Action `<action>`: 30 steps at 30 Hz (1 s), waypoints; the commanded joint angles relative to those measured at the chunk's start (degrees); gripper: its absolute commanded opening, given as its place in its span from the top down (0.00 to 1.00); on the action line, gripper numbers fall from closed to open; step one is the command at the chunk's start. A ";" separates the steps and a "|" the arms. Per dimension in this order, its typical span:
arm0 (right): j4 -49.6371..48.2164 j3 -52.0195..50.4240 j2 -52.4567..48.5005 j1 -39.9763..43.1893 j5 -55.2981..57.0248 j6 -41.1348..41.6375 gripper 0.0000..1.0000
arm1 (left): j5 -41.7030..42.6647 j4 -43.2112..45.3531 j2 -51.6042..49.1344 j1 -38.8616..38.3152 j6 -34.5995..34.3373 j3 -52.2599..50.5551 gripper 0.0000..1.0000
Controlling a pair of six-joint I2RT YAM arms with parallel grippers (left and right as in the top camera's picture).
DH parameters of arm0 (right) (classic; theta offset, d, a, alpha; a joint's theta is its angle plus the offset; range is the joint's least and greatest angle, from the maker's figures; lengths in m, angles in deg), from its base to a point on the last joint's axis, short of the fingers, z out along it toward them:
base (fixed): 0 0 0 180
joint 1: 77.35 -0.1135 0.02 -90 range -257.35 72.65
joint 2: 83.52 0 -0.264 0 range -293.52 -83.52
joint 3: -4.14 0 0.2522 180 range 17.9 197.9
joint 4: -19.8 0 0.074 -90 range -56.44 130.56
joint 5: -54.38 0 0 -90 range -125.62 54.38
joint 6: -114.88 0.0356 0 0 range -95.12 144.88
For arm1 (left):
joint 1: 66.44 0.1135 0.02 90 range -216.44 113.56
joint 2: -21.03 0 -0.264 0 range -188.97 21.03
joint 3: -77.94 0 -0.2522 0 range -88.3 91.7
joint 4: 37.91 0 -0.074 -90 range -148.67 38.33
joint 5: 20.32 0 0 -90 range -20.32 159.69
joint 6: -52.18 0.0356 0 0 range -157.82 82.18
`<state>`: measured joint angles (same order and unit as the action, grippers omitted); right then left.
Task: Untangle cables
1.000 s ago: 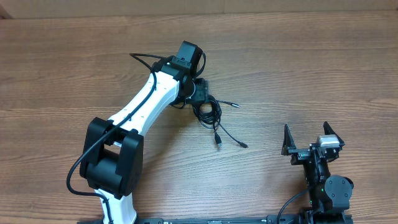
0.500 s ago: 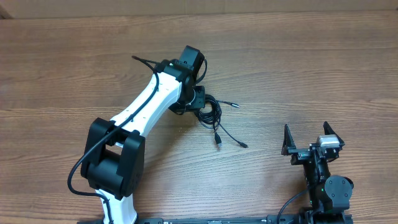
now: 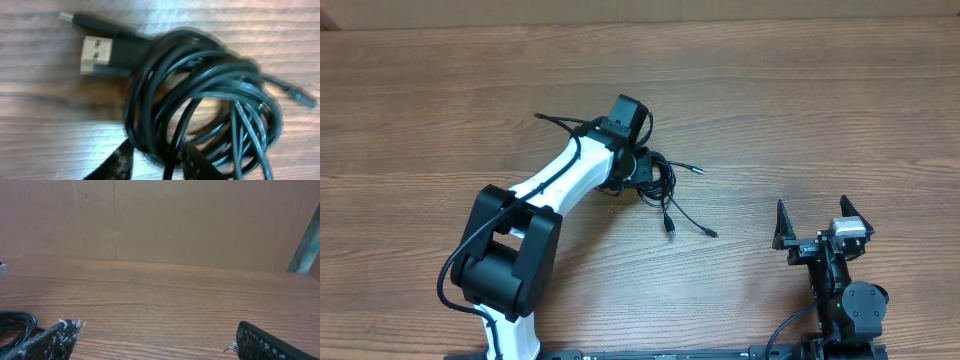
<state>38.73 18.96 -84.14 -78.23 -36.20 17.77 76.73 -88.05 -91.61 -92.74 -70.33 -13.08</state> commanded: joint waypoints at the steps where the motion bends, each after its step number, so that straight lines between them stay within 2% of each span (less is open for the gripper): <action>1: -0.35 -0.61 0.46 -0.28 0.52 -0.04 0.00 | 0.00 2.89 0.42 -0.79 -1.14 -2.14 0.67; 5: -0.35 -0.61 0.46 -0.28 0.50 -0.04 0.00 | -0.17 3.30 0.42 -0.79 -0.59 -2.93 0.74; 8: -0.35 -0.61 0.46 -0.28 0.52 -0.04 0.00 | -0.20 3.23 0.42 -0.76 2.78 -3.28 0.93; 9: -0.35 -0.61 0.46 -0.28 0.50 -0.04 0.00 | -0.20 3.23 0.42 -0.76 4.61 -3.37 0.96; 16: -0.35 -0.61 0.46 -0.28 0.50 -0.04 0.00 | -3.17 3.23 0.42 -0.61 14.80 -3.41 0.96; 19: -0.35 -0.61 0.46 -0.28 0.52 -0.04 0.00 | -3.69 3.23 0.42 -0.57 22.08 -3.41 0.96; 25: -0.35 -0.61 0.46 -0.28 0.50 -0.04 0.00 | -5.03 2.95 0.42 0.96 24.85 -3.41 0.95; 26: -0.35 -0.61 0.46 -0.28 0.52 -0.04 0.00 | -4.79 2.86 0.42 1.31 24.85 -3.41 0.93; 27: -0.35 -0.61 0.46 -0.28 0.50 -0.04 0.00 | -4.52 2.71 0.42 1.70 24.85 -3.39 0.85; 30: -0.35 -0.61 0.46 -0.28 0.52 -0.04 0.00 | -4.44 0.11 0.59 3.43 24.87 -2.45 0.74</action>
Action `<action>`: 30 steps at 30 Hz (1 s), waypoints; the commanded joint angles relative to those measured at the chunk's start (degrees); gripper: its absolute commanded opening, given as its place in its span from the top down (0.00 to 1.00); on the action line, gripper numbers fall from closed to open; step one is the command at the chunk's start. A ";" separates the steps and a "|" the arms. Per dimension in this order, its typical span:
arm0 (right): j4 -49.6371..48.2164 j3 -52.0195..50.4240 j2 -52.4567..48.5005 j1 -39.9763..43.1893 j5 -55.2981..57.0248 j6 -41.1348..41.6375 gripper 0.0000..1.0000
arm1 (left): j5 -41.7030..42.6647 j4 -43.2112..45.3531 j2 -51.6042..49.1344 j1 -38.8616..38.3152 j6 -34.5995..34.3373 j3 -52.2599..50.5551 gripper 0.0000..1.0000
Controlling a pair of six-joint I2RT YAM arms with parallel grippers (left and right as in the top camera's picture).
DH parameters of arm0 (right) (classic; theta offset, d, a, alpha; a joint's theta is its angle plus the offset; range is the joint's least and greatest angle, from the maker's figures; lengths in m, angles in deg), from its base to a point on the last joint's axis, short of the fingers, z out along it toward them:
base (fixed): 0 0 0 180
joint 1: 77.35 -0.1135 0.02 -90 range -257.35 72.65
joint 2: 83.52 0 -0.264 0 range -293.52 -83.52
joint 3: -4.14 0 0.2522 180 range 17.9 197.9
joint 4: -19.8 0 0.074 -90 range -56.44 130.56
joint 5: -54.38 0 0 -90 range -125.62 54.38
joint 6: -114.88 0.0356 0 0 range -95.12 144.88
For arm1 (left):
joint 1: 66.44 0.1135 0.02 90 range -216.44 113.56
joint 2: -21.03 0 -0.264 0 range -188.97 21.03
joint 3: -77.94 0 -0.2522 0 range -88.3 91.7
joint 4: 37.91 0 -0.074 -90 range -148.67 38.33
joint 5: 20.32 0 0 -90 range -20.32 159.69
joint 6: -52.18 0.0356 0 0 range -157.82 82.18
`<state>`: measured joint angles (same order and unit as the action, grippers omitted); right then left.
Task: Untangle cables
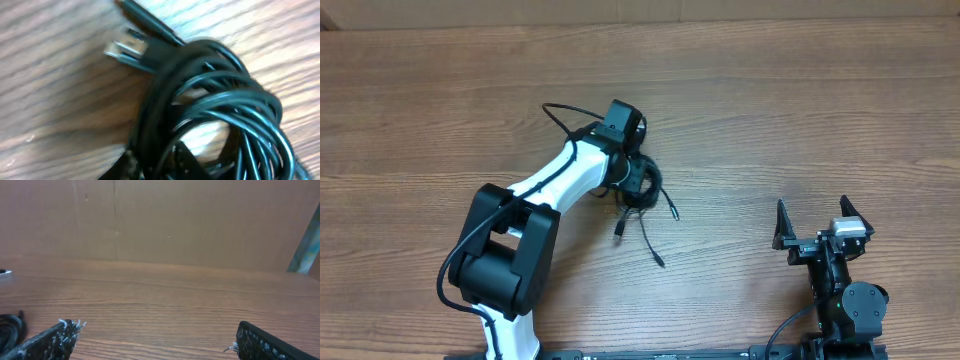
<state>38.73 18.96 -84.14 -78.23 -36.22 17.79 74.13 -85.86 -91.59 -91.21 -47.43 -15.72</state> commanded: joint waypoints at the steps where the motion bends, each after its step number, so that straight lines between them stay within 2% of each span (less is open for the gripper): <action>1: -0.35 -0.61 0.46 -0.28 0.52 -0.07 0.00 | -1.75 -4.26 0.81 2.34 2.27 1.36 0.72; 4: -0.35 -0.61 0.46 -0.28 0.52 -0.07 0.00 | -1.46 -9.01 1.75 2.75 3.69 4.46 0.72; 7: -0.35 -0.61 0.46 -0.28 0.55 -0.07 0.00 | -1.46 -9.38 2.80 2.75 3.65 4.96 0.65; 10: -0.35 -0.61 0.46 -0.28 0.55 -0.07 0.00 | -1.49 -9.07 3.26 2.75 3.37 4.96 0.29; 11: -0.35 -0.61 0.46 -0.28 0.55 -0.07 0.00 | -1.70 -8.79 3.23 2.75 3.15 4.96 0.20; 12: -0.35 -0.61 0.46 -0.28 0.55 -0.07 0.00 | -1.79 -8.33 3.23 2.82 3.15 4.94 0.14; 13: -0.35 -0.61 0.46 -0.28 0.55 -0.07 0.00 | -2.14 -7.74 3.23 2.93 3.10 4.94 0.13; 15: -0.35 -0.61 0.46 -0.28 0.52 -0.07 0.00 | -2.82 -6.29 3.23 3.21 2.49 4.94 0.18; 18: -0.35 -0.61 0.46 -0.28 0.55 -0.07 0.00 | -3.17 -5.92 3.23 3.61 0.70 4.94 0.39; 20: -0.35 -0.61 0.46 -0.28 0.55 -0.07 0.00 | -2.95 -6.62 3.23 3.65 0.35 4.87 0.46; 23: -0.35 -0.61 0.46 -0.28 0.55 -0.07 0.00 | -2.95 -6.49 3.23 3.63 0.33 4.15 0.51; 26: -0.35 -0.61 0.46 -0.28 0.55 -0.07 0.00 | -2.95 -5.81 3.23 3.63 0.33 3.52 0.61; 30: -0.35 -0.61 0.46 -0.28 0.52 -0.07 0.00 | -2.95 -5.40 3.21 3.63 0.35 3.23 0.66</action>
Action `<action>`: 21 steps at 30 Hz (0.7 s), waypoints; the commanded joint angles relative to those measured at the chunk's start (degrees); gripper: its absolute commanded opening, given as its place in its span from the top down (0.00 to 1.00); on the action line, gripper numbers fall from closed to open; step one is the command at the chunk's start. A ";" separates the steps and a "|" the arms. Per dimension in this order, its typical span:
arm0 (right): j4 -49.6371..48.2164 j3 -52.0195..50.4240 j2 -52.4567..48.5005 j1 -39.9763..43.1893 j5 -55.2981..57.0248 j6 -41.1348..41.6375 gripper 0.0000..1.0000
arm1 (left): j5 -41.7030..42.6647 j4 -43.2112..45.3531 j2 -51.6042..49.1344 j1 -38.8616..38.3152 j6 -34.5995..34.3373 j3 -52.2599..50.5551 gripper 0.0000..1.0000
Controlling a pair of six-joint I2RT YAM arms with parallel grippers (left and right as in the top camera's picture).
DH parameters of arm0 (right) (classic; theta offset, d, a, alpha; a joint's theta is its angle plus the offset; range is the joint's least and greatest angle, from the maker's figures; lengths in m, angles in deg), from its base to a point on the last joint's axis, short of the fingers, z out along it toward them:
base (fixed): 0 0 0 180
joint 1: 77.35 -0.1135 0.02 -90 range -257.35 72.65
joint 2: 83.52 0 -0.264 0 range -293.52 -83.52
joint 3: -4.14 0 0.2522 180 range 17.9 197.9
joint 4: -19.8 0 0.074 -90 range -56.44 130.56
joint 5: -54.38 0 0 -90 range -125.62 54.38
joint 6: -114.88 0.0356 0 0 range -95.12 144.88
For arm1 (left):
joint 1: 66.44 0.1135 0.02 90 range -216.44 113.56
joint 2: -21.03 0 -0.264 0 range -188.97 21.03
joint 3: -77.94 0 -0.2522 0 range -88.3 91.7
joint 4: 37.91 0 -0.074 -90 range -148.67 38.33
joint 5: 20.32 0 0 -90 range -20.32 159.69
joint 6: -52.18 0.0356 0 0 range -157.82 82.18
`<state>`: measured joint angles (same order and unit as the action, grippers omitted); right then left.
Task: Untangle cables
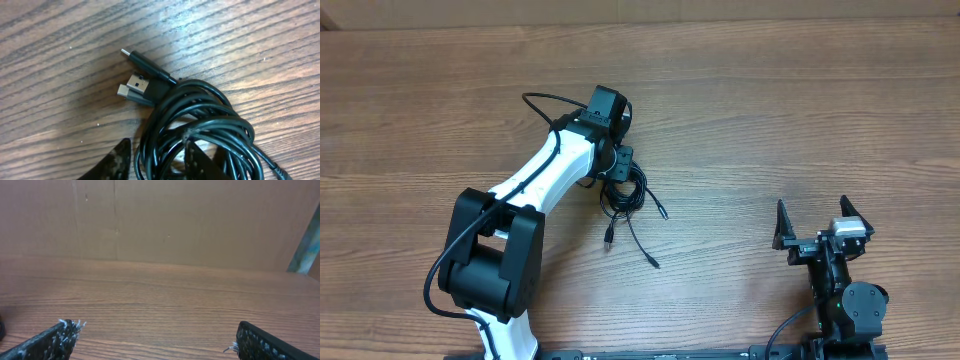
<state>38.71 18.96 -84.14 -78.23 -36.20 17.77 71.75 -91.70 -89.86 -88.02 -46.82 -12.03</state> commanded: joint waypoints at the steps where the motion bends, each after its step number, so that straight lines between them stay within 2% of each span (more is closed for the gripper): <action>1: -0.33 -0.61 0.46 -0.28 0.50 -0.04 0.00 | -0.57 0.63 1.49 0.44 -0.26 -0.55 0.66; 8: -0.33 -0.61 0.46 -0.28 0.52 -0.04 0.00 | -0.57 1.73 1.51 0.44 -0.28 -1.75 0.62; 16: -0.33 -0.61 0.46 -0.28 0.52 -0.04 0.00 | -0.57 2.86 1.51 0.44 -0.28 -2.45 0.74; 21: -0.72 -0.61 0.46 -0.35 -4.11 0.00 0.00 | -0.55 4.26 1.51 0.42 -0.46 -3.69 0.75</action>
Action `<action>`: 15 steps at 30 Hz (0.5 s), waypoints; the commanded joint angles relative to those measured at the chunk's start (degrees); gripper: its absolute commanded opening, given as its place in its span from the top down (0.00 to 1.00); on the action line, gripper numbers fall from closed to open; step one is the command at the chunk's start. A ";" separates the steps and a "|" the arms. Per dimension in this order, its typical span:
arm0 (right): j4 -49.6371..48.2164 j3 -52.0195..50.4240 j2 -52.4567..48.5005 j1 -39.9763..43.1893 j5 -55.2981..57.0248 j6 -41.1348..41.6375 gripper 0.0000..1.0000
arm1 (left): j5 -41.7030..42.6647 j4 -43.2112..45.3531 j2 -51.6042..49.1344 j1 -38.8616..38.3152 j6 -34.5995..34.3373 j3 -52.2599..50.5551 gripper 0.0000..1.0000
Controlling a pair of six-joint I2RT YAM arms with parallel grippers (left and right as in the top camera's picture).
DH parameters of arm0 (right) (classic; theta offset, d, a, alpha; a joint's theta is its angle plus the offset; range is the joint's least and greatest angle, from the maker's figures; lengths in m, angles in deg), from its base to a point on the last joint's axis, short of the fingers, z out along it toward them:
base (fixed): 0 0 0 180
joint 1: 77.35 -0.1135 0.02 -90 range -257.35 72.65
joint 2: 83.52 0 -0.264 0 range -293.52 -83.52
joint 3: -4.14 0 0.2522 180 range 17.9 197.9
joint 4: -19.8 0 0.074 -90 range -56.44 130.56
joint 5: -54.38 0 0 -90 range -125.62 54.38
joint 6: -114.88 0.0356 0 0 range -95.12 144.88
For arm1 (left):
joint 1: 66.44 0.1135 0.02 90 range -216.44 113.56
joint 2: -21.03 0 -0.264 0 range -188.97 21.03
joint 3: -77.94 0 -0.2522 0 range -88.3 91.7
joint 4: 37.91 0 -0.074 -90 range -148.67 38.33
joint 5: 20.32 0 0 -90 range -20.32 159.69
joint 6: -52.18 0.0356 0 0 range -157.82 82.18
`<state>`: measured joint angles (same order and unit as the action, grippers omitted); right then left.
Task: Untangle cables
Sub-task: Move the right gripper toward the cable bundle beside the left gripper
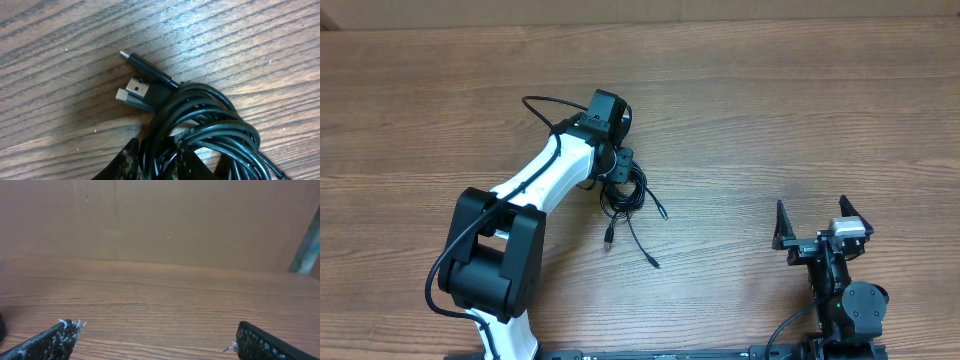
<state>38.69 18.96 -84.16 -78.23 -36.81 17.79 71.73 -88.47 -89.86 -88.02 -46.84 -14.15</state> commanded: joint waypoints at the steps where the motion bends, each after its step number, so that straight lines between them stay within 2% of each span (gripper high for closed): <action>1: -0.81 -0.61 0.48 -0.35 -5.16 0.57 0.00 | -0.52 1.55 1.49 0.42 -0.44 -1.92 0.78; 2: -1.01 -0.61 0.48 -0.35 -7.02 2.84 0.00 | -0.44 2.03 1.51 0.42 -0.44 -2.21 0.90; 3: -1.20 -0.61 0.48 -0.35 -9.53 7.39 0.00 | 0.04 2.54 1.51 0.42 -0.42 -2.45 0.96; 6: -1.88 -0.61 0.48 -0.35 -16.35 22.32 0.00 | 3.89 3.30 1.51 0.42 1.29 -2.45 0.96; 12: -0.96 0.42 -0.15 -0.35 -23.80 27.08 0.00 | 13.00 1.20 2.40 1.88 11.30 0.52 0.96; 15: 2.73 4.02 -1.75 -0.35 -24.85 27.32 0.00 | 21.42 1.27 2.93 4.00 15.52 0.70 0.96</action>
<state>39.91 19.28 -84.47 -78.23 -57.68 41.20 81.96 -87.24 -89.77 -86.27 -38.75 -15.26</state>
